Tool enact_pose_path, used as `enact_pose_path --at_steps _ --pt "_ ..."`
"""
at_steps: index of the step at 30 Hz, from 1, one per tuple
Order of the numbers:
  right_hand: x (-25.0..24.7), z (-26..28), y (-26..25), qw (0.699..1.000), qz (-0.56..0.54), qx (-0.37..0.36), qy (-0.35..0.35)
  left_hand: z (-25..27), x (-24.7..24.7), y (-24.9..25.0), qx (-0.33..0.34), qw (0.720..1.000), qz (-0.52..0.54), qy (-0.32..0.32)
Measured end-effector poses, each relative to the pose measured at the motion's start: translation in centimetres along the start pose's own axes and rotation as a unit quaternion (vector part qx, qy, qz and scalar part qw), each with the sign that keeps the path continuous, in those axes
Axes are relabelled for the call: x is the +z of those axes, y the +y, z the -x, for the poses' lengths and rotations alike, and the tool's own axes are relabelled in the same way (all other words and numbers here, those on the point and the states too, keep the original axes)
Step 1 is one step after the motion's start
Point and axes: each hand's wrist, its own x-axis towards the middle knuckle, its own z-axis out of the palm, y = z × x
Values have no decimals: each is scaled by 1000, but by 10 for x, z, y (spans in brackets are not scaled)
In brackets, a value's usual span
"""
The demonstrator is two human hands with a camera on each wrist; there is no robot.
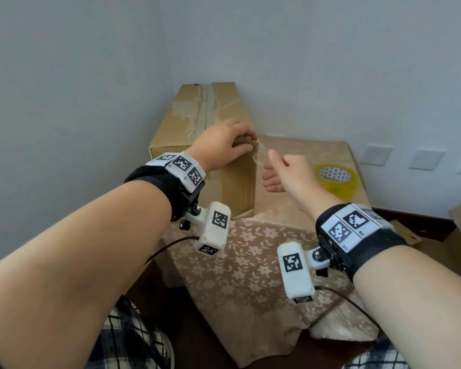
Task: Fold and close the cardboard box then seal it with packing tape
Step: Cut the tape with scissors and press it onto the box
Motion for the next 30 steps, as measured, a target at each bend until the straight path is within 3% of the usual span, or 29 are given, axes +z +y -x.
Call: enact_pose_path --at_steps 7,12,15,16,18,20,22,24,26,27,28,30 --pt "4 4 -7 994 -40 92 -44 -1 1 -2 7 1000 -1 7" --pt "13 3 -12 973 -126 178 -80 -1 0 0 -1 1000 0 3" --pt "17 0 -17 970 -163 169 -56 -1 0 -1 -2 1000 1 1" --pt "13 -2 -16 982 -114 144 -39 -1 0 -1 -3 1000 -1 -1" --pt "-4 -7 -10 991 131 31 15 -1 0 -1 -7 1000 -7 -4" --pt "-25 -11 -5 928 353 -95 74 -1 2 -1 -6 1000 -16 -5" --pt "-35 -9 -3 878 435 -182 75 -2 2 0 -6 1000 -21 -4" --pt "-36 -8 1 860 447 -237 67 -2 2 0 -12 1000 -11 -2" --pt "-34 -7 10 878 399 -251 86 -1 0 -1 -21 1000 0 -3" --pt "-33 -7 14 902 357 -228 89 0 0 -1 -25 1000 2 -4" --pt "-32 -7 17 935 292 -183 80 0 0 -1 -28 1000 3 -5" --pt "-34 -9 22 998 47 -28 36 -1 0 -1 -29 1000 6 -6"
